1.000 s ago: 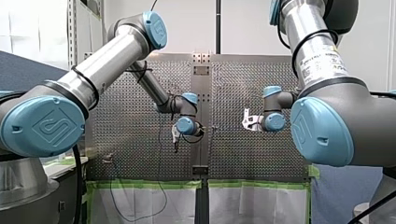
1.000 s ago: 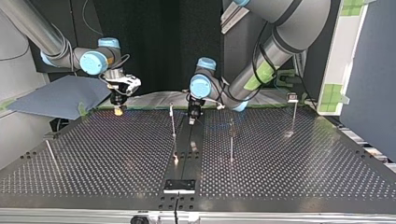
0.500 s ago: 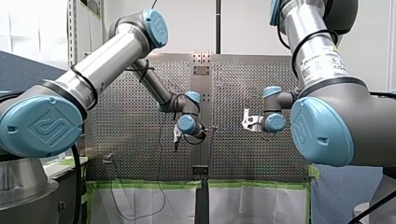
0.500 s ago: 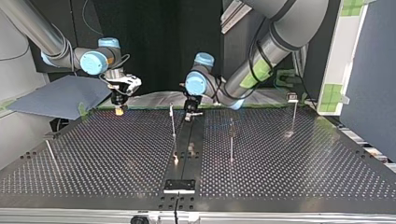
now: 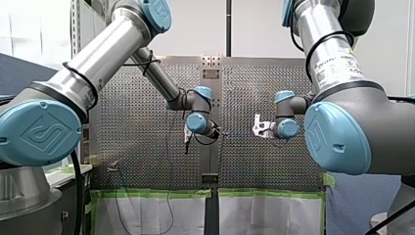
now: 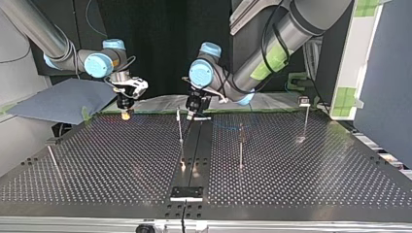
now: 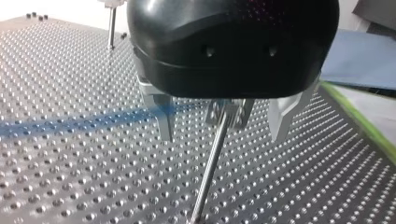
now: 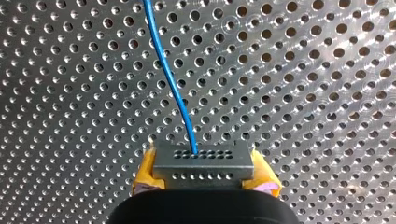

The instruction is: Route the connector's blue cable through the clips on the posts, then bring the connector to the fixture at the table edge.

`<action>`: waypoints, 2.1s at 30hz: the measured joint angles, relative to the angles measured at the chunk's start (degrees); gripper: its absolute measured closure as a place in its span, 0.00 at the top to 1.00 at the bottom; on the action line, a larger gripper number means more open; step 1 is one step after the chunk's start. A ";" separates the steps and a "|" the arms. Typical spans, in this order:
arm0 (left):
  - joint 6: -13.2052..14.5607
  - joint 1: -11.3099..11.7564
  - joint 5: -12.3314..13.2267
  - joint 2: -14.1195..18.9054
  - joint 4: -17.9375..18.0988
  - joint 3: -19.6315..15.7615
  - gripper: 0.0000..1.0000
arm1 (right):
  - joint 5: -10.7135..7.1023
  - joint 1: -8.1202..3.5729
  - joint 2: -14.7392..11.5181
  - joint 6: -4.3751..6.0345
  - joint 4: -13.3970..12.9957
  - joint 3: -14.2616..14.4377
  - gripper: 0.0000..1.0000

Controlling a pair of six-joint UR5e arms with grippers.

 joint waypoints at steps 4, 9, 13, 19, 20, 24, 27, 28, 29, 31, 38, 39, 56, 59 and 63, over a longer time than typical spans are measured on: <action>0.38 -0.67 -0.55 0.67 -0.29 -1.68 1.00 | -0.03 0.04 0.00 0.00 0.23 0.00 0.00; 0.72 -1.65 -0.74 0.80 -0.02 -2.98 1.00 | -0.03 0.06 0.00 0.01 0.36 0.00 0.00; 0.83 -2.35 -0.76 0.81 0.27 -3.36 1.00 | -0.03 0.06 0.00 0.00 0.36 0.00 0.00; 0.81 -2.94 -0.83 0.82 0.91 -3.47 1.00 | -0.03 0.08 0.00 0.19 0.40 0.00 0.00; 0.77 -3.15 -0.95 0.83 1.15 -3.49 1.00 | -0.04 0.08 0.00 0.21 0.38 0.00 0.00; 0.67 -3.82 -1.84 0.82 1.75 -3.49 1.00 | -0.05 0.08 0.01 0.25 0.30 0.00 0.00; 0.66 -4.09 -2.10 0.82 1.86 -3.48 1.00 | -0.03 0.08 0.01 0.26 0.34 0.00 0.00; 0.66 -4.16 -2.15 0.82 1.87 -3.48 1.00 | -0.05 0.08 0.01 0.26 0.35 0.00 0.00; 0.65 -4.22 -2.21 0.82 1.88 -3.48 1.00 | -0.05 0.07 0.01 0.27 0.36 0.00 0.00; 0.62 -4.35 -2.45 0.82 1.89 -3.48 1.00 | -0.08 0.07 0.04 0.31 0.38 0.00 0.00; 0.57 -4.52 -2.81 0.82 1.82 -3.47 1.00 | -0.34 0.07 0.05 0.41 0.34 0.00 0.00; 0.53 -4.55 -2.82 0.82 1.81 -3.47 1.00 | -0.39 0.07 0.05 0.45 0.33 0.00 0.00; 1.53 -6.41 -5.87 2.59 2.97 -5.33 1.00 | -0.47 0.01 0.07 0.53 0.56 0.01 0.00; 0.98 -7.67 -7.26 3.94 4.24 -6.69 1.00 | -0.47 0.02 0.07 0.53 0.62 0.01 0.00; -0.79 -9.61 -9.11 5.98 6.27 -8.72 1.00 | -0.47 0.11 0.06 0.53 0.67 0.01 0.00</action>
